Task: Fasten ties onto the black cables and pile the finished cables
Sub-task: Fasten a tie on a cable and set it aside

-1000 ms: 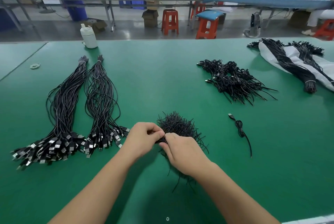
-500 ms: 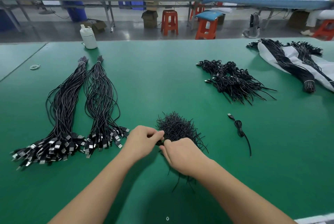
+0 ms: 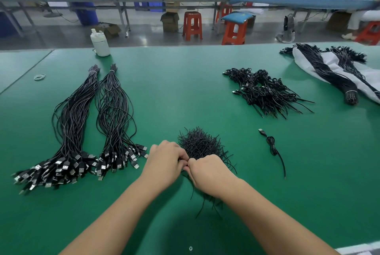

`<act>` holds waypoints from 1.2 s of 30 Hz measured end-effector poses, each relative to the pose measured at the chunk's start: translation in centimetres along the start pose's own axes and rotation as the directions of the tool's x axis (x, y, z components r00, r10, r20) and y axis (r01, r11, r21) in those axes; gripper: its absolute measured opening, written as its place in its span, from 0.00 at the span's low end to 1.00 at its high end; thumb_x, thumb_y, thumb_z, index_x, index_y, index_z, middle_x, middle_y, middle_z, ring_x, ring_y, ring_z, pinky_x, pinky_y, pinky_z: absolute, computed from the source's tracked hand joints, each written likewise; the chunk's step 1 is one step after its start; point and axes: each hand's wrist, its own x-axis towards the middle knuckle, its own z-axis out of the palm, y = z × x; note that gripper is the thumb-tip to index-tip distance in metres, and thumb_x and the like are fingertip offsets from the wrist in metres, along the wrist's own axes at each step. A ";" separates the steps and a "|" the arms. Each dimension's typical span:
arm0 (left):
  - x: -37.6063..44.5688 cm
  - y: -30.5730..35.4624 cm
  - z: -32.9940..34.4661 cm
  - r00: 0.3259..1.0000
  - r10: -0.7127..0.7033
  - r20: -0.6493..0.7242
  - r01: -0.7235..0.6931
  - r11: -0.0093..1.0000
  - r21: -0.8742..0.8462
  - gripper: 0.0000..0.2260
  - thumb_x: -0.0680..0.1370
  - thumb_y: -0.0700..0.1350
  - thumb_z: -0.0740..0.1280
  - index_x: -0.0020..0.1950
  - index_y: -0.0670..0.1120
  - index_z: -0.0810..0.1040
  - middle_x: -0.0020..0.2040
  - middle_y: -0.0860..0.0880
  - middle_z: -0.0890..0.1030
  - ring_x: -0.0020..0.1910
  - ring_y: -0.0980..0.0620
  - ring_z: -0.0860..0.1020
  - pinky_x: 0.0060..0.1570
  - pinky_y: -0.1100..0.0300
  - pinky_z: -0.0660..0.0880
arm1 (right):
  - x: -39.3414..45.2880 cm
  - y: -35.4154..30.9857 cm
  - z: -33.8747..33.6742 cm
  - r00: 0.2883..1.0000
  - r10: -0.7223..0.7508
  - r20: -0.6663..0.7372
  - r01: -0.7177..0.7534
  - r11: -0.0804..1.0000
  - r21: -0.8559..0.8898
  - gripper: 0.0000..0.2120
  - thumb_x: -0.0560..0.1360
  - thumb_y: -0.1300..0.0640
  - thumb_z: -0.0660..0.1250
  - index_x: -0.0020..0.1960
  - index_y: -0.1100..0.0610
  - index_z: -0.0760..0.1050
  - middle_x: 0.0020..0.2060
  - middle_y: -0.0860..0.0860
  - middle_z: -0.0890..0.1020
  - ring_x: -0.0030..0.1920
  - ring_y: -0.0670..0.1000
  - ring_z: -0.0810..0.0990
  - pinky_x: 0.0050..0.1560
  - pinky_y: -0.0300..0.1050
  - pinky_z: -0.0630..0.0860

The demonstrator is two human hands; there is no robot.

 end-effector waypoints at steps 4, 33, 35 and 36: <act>-0.3 0.3 0.8 0.996 0.059 -0.068 -0.050 0.991 0.122 0.07 0.80 0.50 0.61 0.49 0.55 0.79 0.51 0.56 0.80 0.55 0.51 0.75 0.53 0.55 0.66 | 0.2 0.2 -0.1 1.000 0.000 -0.006 -0.001 0.999 -0.046 0.18 0.85 0.48 0.50 0.51 0.57 0.73 0.41 0.54 0.83 0.39 0.59 0.81 0.36 0.48 0.62; -0.4 -1.4 -1.5 0.985 -0.172 0.012 0.129 0.689 -0.714 0.06 0.79 0.42 0.69 0.42 0.46 0.76 0.35 0.44 0.81 0.32 0.54 0.72 0.35 0.58 0.68 | 1.2 -0.2 -2.7 0.896 0.440 -0.054 -0.190 0.491 0.850 0.09 0.79 0.50 0.66 0.59 0.46 0.73 0.32 0.48 0.83 0.35 0.44 0.80 0.48 0.40 0.76; -0.7 -1.0 -1.4 0.987 -0.137 -0.080 0.050 0.745 -0.665 0.07 0.78 0.42 0.68 0.41 0.49 0.74 0.36 0.45 0.79 0.33 0.54 0.71 0.37 0.58 0.70 | 1.3 -0.2 -3.1 0.894 0.444 0.064 -0.185 0.234 0.954 0.07 0.79 0.55 0.65 0.55 0.47 0.71 0.31 0.56 0.82 0.30 0.51 0.81 0.42 0.45 0.79; -0.8 -0.9 -1.4 0.987 -0.110 -0.120 0.007 0.767 -0.642 0.08 0.78 0.42 0.68 0.41 0.50 0.74 0.36 0.48 0.78 0.33 0.55 0.71 0.38 0.59 0.71 | 1.4 -0.2 -3.3 0.899 0.423 0.113 -0.173 0.105 0.979 0.06 0.79 0.57 0.65 0.54 0.49 0.71 0.31 0.57 0.83 0.29 0.52 0.81 0.38 0.45 0.80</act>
